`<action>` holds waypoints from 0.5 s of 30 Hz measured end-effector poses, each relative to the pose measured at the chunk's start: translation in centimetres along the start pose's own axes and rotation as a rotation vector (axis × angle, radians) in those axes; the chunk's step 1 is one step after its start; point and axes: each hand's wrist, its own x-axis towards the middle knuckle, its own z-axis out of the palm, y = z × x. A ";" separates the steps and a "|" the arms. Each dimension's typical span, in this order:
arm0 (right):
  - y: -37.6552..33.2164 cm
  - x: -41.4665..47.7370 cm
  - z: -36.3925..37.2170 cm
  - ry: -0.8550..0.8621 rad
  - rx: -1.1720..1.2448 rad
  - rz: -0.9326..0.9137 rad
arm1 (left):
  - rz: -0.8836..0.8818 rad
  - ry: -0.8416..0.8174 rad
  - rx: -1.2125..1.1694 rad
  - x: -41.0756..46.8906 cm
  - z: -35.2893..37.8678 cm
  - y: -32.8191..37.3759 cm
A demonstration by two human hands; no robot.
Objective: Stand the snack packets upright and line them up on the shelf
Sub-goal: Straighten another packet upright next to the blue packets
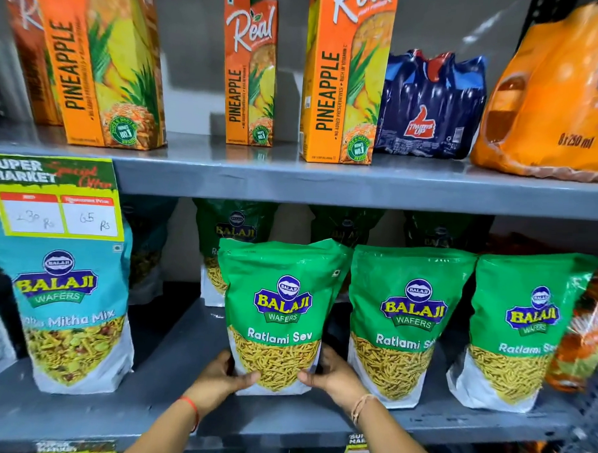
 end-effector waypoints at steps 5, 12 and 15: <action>1.1 0.1 0.6 0.027 -0.010 -0.016 | 0.003 0.053 -0.014 0.1 0.4 -0.6; 1.2 0.8 3.6 0.043 0.022 -0.027 | -0.022 0.095 -0.001 -0.7 -2.4 -1.2; 1.0 1.3 5.6 0.048 0.025 -0.037 | -0.021 0.131 -0.016 -1.3 -3.8 -1.3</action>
